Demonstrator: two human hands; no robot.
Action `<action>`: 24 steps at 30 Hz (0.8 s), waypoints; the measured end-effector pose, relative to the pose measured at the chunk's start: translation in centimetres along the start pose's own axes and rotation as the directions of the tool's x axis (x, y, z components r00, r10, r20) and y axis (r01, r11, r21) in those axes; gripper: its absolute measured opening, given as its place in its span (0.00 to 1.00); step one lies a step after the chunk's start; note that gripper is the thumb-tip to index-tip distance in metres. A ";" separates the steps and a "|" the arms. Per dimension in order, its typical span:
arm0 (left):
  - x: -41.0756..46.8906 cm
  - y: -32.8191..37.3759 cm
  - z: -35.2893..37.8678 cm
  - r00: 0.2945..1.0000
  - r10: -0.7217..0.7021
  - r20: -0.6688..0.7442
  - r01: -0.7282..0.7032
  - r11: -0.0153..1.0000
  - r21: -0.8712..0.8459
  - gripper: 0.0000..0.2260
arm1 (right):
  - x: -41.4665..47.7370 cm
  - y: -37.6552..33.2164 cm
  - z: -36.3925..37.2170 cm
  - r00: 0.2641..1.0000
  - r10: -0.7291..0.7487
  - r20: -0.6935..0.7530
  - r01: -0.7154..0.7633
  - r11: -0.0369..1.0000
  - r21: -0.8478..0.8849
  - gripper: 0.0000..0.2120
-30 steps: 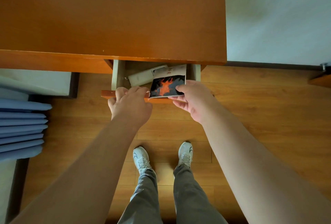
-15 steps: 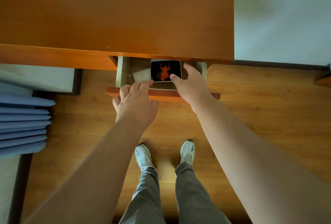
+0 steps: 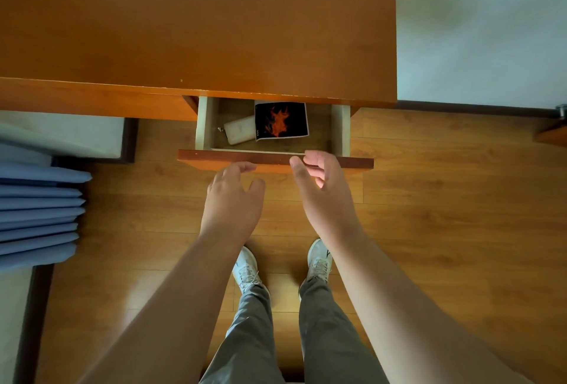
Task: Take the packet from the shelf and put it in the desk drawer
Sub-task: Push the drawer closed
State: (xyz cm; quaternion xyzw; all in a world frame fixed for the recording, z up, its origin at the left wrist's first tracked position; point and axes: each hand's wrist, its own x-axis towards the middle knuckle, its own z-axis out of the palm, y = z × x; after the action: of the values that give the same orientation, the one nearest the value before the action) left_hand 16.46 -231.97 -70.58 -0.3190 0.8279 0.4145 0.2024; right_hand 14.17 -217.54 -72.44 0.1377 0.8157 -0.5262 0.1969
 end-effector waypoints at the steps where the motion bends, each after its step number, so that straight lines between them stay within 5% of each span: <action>1: -0.1 -0.1 -0.1 1.000 0.002 -0.001 -0.002 1.000 -0.004 0.21 | -0.1 0.3 0.0 1.000 0.012 0.007 -0.012 1.000 -0.010 0.28; 10: -1.0 -1.0 1.0 0.999 -0.038 0.003 0.037 0.957 -0.288 0.24 | -1.8 2.1 0.2 0.998 0.041 0.053 -0.041 0.999 -0.006 0.27; 24: 0.7 -1.0 1.7 0.992 0.053 0.115 -0.020 0.961 -0.275 0.31 | -0.1 1.7 0.8 0.974 0.087 0.210 -0.070 0.994 -0.085 0.35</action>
State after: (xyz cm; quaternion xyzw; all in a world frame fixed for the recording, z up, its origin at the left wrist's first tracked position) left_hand 16.83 -231.26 -72.57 -0.3030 0.7546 0.5471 0.1985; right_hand 15.15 -217.54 -74.07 0.1049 0.8033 -0.4980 0.3093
